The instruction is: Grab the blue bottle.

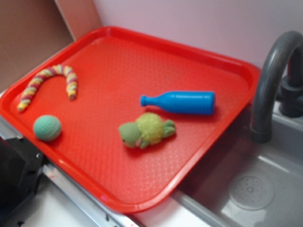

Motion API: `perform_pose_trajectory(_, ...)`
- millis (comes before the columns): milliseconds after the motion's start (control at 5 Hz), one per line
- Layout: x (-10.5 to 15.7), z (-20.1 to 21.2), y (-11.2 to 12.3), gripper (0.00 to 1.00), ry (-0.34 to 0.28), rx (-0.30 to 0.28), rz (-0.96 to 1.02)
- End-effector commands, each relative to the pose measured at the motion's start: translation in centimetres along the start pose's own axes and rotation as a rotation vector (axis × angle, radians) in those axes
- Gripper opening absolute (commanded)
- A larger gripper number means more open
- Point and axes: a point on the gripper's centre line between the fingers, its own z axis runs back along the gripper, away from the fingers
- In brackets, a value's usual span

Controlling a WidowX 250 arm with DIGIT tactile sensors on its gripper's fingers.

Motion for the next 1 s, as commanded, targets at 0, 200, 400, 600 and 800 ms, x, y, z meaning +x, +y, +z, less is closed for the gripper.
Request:
perform_pose_trajectory(0, 0.0, 0.0, 0.0, 1.00, 0.000, 0.000, 0.000)
perform_pose_trajectory(200, 2.8, -1.0, 0.2, 1.00, -0.043, 0.031, -0.198)
perform_pose_trajectory(400, 5.1, -2.0, -0.8, 1.00, -0.036, 0.029, -0.350)
perform_pose_trajectory(600, 7.4, -3.7, -2.6, 1.00, -0.049, 0.013, -0.489)
perform_pose_trajectory(800, 9.5, -5.9, -5.0, 1.00, -0.057, -0.025, -0.588)
